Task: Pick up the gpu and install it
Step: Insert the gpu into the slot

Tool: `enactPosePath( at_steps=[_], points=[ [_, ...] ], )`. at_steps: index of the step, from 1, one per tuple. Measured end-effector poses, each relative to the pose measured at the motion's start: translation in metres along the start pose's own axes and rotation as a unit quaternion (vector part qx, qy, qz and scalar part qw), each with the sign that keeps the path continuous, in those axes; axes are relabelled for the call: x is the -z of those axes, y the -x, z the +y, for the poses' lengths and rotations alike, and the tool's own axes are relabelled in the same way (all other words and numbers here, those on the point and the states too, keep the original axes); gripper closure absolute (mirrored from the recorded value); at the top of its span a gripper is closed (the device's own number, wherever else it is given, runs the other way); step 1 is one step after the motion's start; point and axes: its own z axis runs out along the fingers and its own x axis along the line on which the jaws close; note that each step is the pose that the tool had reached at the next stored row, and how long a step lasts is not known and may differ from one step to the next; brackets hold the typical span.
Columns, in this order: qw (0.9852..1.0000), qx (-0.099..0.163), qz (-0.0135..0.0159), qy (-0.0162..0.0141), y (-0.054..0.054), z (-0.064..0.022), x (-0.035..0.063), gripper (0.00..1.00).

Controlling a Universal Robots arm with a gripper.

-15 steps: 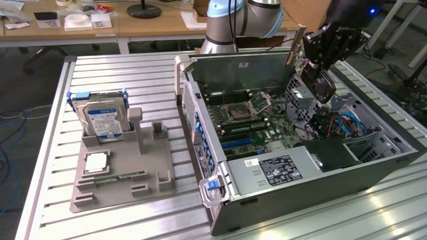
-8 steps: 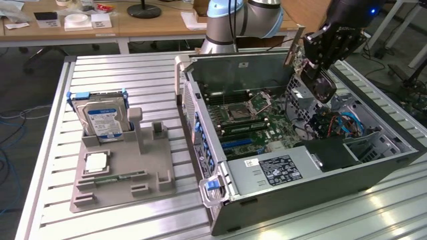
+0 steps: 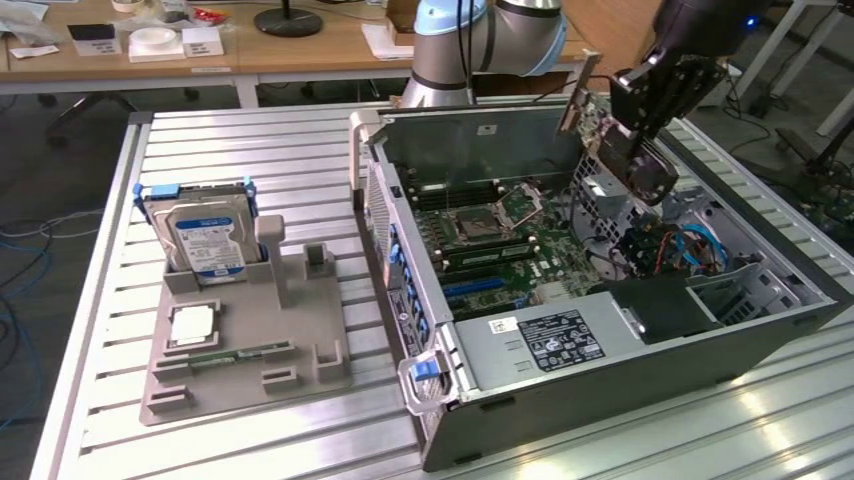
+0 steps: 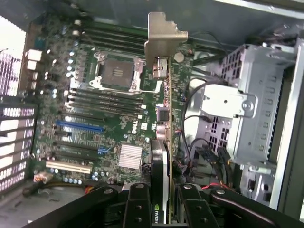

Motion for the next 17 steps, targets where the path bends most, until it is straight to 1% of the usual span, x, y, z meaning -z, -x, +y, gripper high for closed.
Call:
enactPosePath(
  at_steps=[2,4,7,10,14,17],
  points=[
    [0.9998,0.019,0.0009,0.0004,0.0000,0.0000,-0.0001,0.73],
    [0.9993,0.036,0.0019,0.0007,0.0000,0.0000,-0.0001,0.73],
    [0.9979,0.064,0.0032,0.0013,0.0000,0.0000,-0.0004,0.73],
    [0.9958,0.091,0.0046,0.0016,0.0000,0.0000,-0.0006,0.73],
    [0.9923,0.124,0.0063,0.0022,0.0000,-0.0001,-0.0009,0.73],
    [0.9896,0.144,0.0073,0.0024,0.0000,-0.0001,-0.0009,0.73]
  ],
)
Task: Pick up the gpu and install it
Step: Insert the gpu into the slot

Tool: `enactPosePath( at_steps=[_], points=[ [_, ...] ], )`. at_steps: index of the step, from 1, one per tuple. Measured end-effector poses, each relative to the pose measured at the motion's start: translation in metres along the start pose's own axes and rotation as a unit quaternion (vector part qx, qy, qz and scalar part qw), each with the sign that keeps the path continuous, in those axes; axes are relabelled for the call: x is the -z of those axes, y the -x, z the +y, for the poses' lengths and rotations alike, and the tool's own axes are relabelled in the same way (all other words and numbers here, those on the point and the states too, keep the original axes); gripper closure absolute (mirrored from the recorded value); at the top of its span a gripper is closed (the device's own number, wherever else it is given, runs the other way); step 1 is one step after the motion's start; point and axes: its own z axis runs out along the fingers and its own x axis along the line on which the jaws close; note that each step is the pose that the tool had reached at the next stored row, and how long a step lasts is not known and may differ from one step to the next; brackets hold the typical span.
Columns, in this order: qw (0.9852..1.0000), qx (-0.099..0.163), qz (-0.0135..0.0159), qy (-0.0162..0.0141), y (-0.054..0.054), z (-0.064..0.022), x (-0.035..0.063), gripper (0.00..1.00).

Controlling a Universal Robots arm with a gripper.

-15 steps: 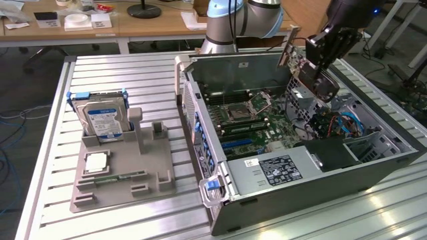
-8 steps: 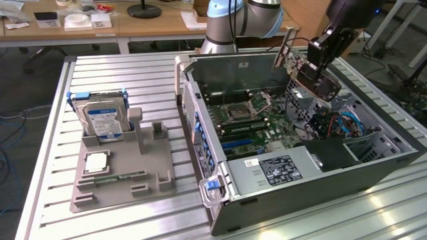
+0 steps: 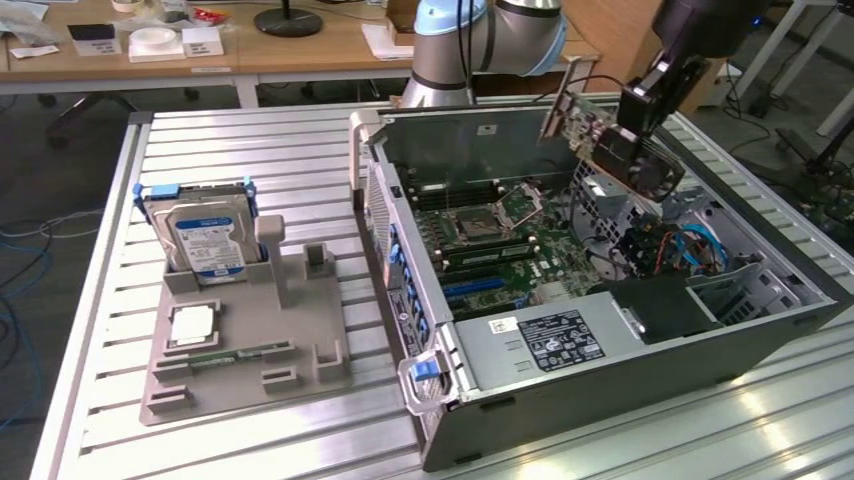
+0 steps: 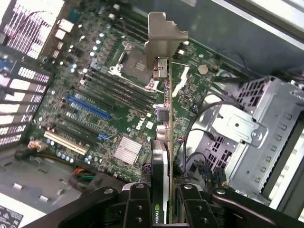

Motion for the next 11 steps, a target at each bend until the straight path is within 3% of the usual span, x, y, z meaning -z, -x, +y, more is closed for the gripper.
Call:
enactPosePath(
  at_steps=[5,11],
  points=[
    [0.9993,0.037,0.0019,0.0007,0.0000,0.0000,0.0000,0.73],
    [0.9968,0.080,0.0039,0.0017,0.0000,0.0000,-0.0001,0.73]
  ],
)
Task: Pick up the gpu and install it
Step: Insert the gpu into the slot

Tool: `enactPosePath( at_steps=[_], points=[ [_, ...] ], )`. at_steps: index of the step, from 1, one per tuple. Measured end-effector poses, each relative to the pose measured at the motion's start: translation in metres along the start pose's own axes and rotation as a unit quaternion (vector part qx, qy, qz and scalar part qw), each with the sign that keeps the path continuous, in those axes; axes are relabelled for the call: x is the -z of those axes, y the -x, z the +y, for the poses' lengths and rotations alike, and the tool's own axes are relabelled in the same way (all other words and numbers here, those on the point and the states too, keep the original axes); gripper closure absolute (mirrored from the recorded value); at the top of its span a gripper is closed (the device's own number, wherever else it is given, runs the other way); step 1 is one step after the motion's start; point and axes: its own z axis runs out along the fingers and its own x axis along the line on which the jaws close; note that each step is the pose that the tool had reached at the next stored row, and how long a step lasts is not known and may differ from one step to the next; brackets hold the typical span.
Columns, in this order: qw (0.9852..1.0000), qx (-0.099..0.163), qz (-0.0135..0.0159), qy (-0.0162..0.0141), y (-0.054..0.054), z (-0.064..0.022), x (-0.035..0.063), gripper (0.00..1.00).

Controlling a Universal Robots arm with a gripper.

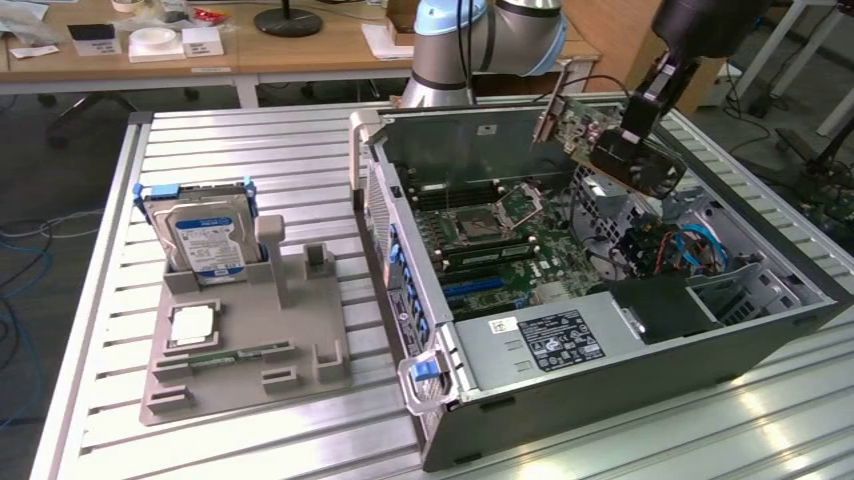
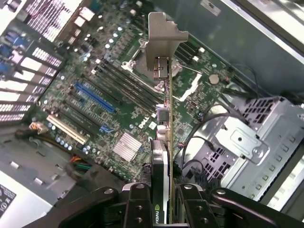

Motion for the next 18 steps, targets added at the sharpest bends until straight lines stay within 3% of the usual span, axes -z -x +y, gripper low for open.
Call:
enactPosePath(
  at_steps=[5,9,14,18],
  points=[
    [0.9994,0.035,0.0017,0.0008,0.0000,0.0000,-0.0001,0.73],
    [0.9978,0.066,0.0031,0.0015,0.0000,0.0000,-0.0002,0.73],
    [0.9946,0.103,0.0048,0.0024,0.0000,0.0000,-0.0004,0.73],
    [0.9911,0.133,0.0062,0.0031,0.0000,0.0000,-0.0005,0.73]
  ],
)
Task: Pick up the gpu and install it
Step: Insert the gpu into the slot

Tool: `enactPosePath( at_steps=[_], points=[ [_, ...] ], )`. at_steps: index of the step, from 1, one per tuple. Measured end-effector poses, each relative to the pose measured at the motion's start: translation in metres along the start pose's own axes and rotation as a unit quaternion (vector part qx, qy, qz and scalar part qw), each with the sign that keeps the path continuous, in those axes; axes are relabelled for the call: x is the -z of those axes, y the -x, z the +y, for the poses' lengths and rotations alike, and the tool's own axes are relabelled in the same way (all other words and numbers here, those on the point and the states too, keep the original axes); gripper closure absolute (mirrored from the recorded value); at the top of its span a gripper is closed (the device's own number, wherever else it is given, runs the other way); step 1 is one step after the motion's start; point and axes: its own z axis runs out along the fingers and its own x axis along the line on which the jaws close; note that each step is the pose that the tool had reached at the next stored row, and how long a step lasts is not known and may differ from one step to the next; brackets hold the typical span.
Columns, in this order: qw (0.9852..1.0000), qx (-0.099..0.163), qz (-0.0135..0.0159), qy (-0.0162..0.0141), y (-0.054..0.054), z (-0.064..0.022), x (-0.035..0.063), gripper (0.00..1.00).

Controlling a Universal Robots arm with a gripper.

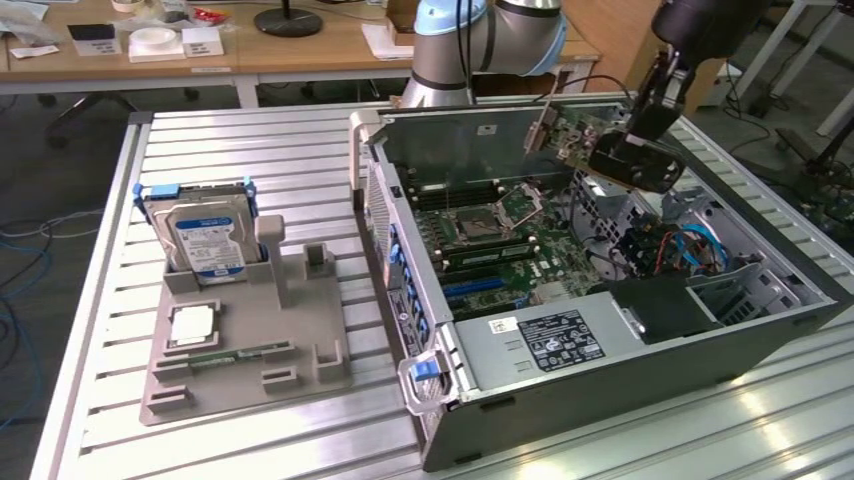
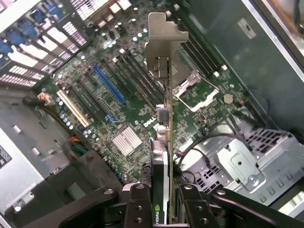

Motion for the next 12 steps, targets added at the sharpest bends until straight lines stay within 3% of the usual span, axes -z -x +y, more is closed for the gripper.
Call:
enactPosePath(
  at_steps=[7,12],
  points=[
    [0.9987,0.051,0.0024,0.0012,0.0000,0.0000,-0.0002,0.73],
    [0.9986,0.052,0.0025,0.0012,0.0000,0.0000,-0.0002,0.73]
  ],
)
